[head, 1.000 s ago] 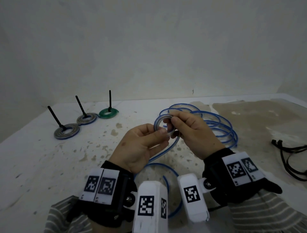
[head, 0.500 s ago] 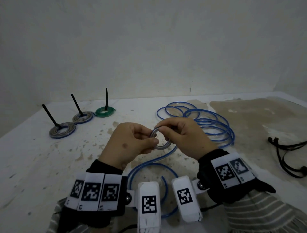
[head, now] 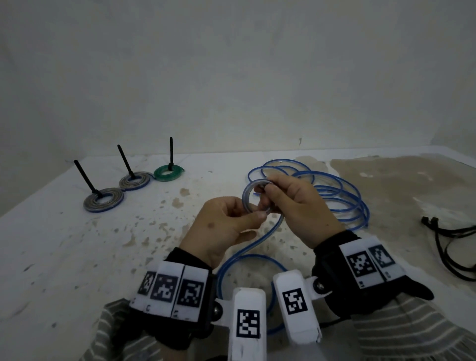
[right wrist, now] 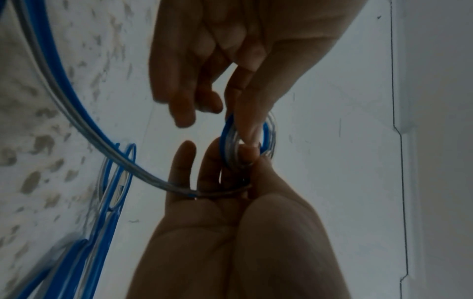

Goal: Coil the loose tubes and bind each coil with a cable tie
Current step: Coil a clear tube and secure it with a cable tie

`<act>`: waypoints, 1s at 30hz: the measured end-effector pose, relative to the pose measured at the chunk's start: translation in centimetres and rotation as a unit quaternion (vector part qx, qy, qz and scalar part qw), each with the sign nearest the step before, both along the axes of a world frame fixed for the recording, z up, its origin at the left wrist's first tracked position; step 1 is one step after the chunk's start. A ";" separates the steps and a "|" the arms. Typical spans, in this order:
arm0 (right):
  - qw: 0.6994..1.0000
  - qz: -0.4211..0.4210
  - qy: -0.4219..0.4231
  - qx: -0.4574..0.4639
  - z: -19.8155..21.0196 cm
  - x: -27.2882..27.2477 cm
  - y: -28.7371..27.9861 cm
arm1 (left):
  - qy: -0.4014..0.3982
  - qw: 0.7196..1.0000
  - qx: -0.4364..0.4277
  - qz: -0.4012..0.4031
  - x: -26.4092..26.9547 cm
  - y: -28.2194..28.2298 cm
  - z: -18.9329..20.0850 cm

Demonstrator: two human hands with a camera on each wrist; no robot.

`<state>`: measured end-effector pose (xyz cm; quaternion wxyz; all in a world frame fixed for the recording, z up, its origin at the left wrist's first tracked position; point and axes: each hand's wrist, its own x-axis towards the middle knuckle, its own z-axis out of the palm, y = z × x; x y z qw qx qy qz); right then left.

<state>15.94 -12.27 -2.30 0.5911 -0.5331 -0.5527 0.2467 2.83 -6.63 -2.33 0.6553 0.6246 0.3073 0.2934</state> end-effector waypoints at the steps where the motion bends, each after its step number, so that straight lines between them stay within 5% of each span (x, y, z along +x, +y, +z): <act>1: 1.000 0.002 -0.008 -0.012 -0.1 0.1 0.0 | 0.022 0.999 0.025 0.001 -0.1 0.0 0.0; 6: 0.994 -0.003 -0.083 -0.072 -0.2 0.2 -0.2 | 0.033 0.991 0.126 0.030 -1.0 0.5 0.8; 10: 0.996 0.016 -0.047 -0.072 -0.3 0.0 -0.4 | 0.055 0.987 0.150 0.022 -1.4 0.6 1.0; 18: 1.000 0.020 -0.002 -0.019 0.2 0.5 -0.2 | -0.036 0.997 0.052 0.036 -0.6 0.4 0.7; 25: 0.998 -0.006 -0.050 -0.039 -0.4 0.4 -0.2 | 0.077 0.990 0.100 -0.062 -1.0 0.4 0.3; 30: 0.997 0.033 -0.021 -0.062 -0.1 0.3 -0.4 | 0.001 0.992 0.124 0.005 -1.0 0.6 0.9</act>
